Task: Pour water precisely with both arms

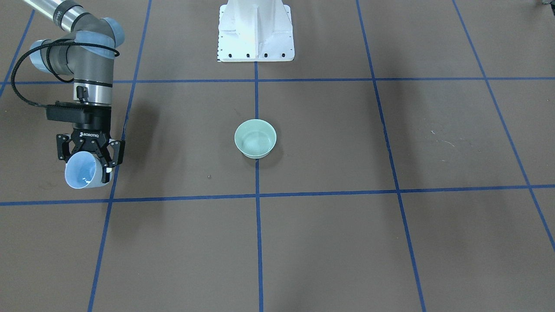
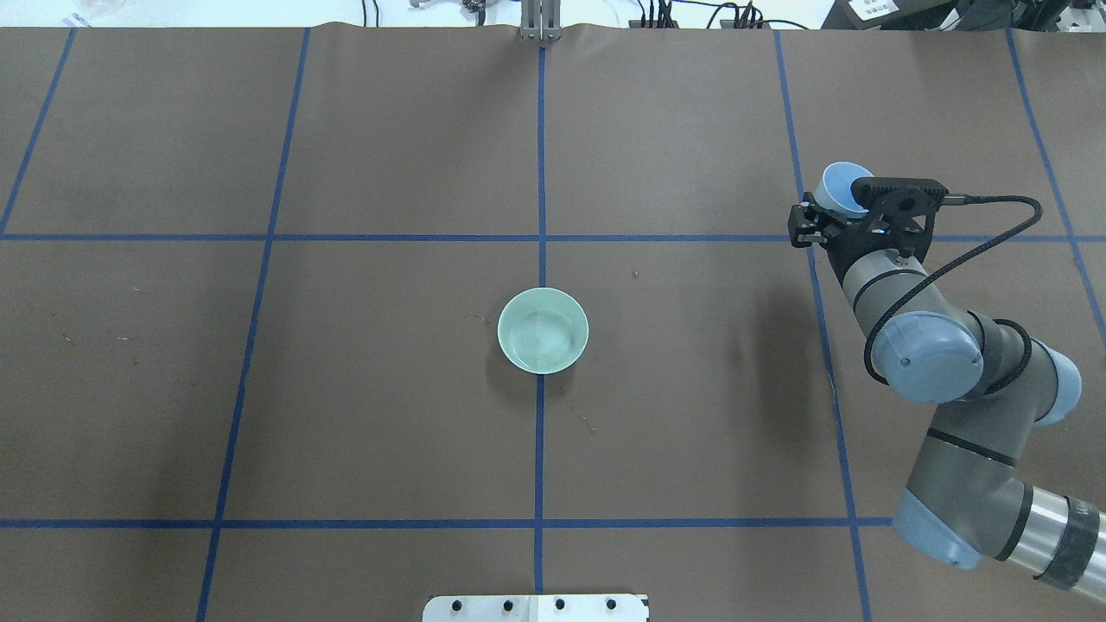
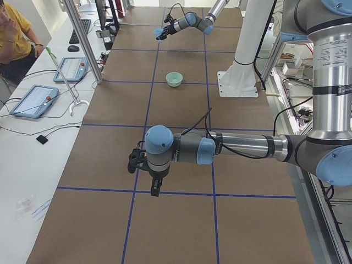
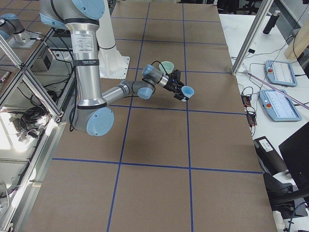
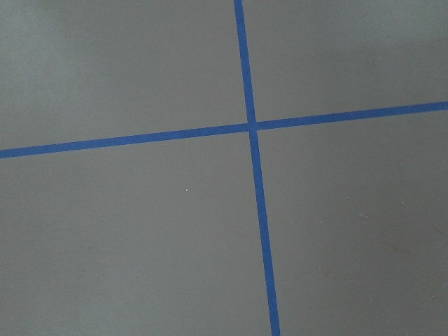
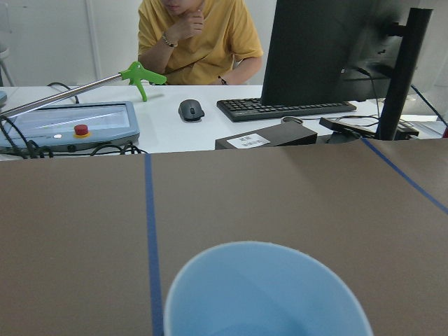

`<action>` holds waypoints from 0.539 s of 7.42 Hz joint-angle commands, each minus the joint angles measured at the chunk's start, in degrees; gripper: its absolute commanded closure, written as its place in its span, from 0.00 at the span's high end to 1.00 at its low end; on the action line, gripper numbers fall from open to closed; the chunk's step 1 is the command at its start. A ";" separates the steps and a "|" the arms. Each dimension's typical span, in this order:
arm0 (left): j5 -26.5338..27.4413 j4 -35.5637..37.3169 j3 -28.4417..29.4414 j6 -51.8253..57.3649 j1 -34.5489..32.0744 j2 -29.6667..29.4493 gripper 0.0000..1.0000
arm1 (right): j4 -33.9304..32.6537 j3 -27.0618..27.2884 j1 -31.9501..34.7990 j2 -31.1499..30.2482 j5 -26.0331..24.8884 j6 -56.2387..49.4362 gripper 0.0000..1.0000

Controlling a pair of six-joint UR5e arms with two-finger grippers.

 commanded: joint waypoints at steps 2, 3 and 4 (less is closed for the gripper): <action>0.09 -0.05 0.08 0.00 -0.04 0.00 1.00 | 14.85 -0.43 -6.34 1.63 1.91 -15.90 0.00; 0.17 -0.05 0.08 0.00 -0.04 0.09 1.00 | 19.61 -0.88 -8.11 1.02 5.76 -19.57 0.00; 0.17 -0.05 0.08 0.00 -0.04 0.00 1.00 | 22.27 -0.44 -8.73 1.80 8.49 -29.61 0.00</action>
